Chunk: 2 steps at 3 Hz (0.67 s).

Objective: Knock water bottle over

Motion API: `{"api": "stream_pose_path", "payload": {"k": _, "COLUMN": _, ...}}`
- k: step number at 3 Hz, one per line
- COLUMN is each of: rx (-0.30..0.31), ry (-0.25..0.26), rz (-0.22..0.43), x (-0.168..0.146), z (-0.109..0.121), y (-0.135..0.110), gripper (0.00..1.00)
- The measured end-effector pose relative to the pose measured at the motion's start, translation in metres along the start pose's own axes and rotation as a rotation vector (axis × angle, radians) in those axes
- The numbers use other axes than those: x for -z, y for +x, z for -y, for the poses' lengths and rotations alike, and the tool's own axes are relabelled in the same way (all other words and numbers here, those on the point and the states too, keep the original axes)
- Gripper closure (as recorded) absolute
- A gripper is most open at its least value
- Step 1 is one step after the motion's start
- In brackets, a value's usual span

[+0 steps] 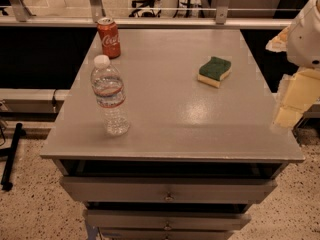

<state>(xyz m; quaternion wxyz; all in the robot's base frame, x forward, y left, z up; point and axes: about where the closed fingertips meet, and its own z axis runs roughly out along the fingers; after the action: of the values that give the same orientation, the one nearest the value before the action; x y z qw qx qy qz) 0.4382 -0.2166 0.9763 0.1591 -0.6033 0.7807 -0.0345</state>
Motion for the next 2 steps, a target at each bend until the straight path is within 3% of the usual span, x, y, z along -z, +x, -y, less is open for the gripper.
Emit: {"api": "stream_pose_path", "payload": {"k": 2, "rx": -0.008, "ry": -0.004, "rz": 0.009, "x": -0.0032, "z": -0.001, "y": -0.0032, "gripper": 0.0}}
